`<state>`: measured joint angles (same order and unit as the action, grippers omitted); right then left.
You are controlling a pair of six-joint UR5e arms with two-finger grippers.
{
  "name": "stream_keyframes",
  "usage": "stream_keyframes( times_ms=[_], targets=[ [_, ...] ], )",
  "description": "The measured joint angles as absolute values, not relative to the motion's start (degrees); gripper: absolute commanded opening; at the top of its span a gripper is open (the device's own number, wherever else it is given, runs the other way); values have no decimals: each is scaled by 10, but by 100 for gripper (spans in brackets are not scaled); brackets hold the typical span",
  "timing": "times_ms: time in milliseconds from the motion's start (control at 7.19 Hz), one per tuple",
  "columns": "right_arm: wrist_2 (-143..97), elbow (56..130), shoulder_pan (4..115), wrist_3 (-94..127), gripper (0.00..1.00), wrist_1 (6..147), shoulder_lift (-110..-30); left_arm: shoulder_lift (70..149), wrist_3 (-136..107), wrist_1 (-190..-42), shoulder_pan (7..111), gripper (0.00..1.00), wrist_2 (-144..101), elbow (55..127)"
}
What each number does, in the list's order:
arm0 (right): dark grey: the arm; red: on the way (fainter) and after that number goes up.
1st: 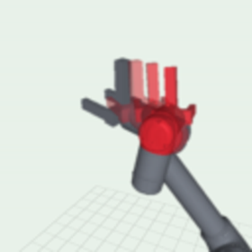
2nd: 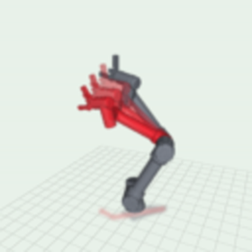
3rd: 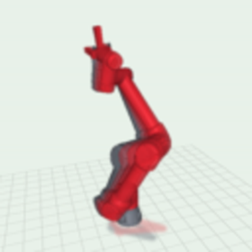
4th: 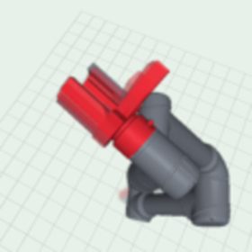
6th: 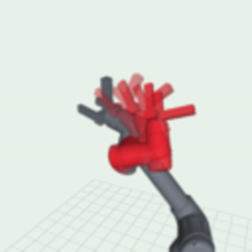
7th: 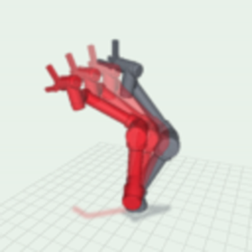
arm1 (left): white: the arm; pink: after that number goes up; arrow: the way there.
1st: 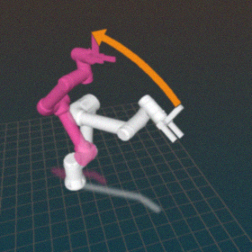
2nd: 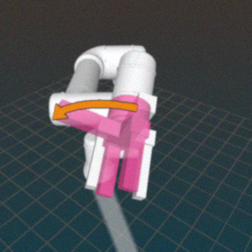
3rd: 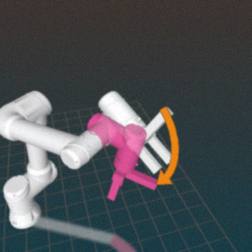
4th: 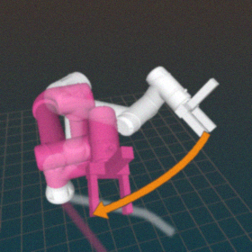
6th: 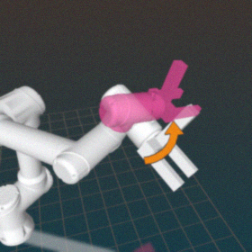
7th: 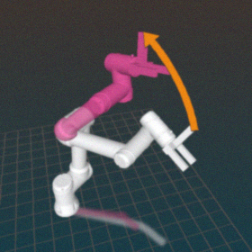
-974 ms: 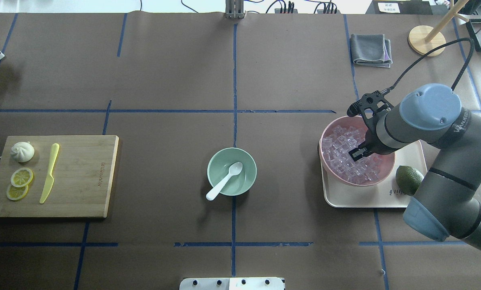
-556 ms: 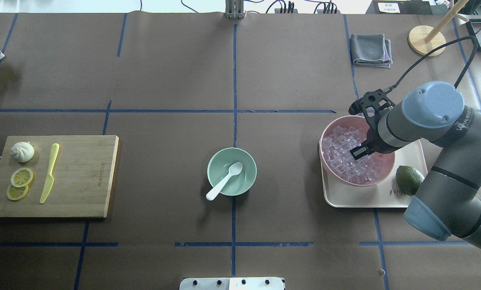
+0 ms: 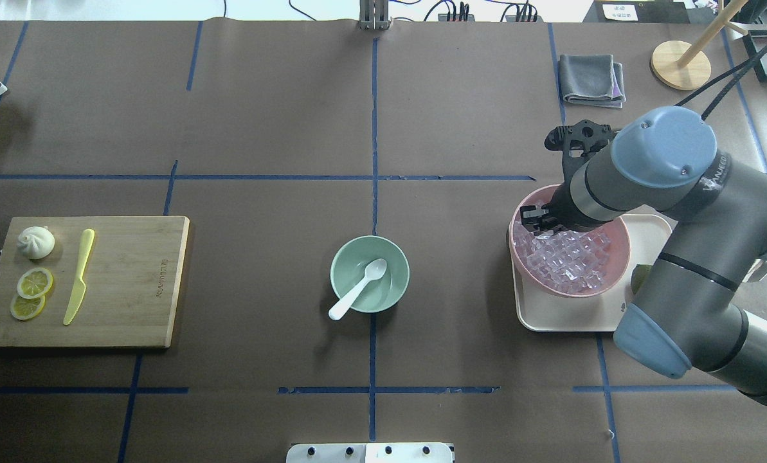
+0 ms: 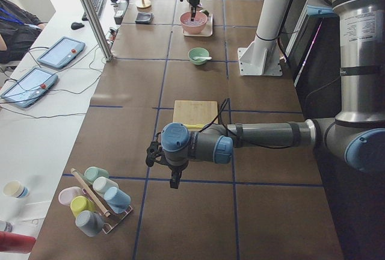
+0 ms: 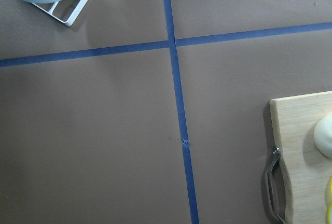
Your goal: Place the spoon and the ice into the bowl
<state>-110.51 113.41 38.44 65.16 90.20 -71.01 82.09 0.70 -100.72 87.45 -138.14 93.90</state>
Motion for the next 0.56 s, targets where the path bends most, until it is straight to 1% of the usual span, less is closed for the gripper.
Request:
stream_keyframes(
  times_ms=[417, 556],
  targets=[
    [-1047, 1123, 308, 854, 0, 959, -613, 821, 7, -1007, 875, 100, -1388, 939],
    [-1011, 1101, 275, 895, 0, 964, -581, 821, 7, -1007, 875, 100, -1389, 939]
  ],
)
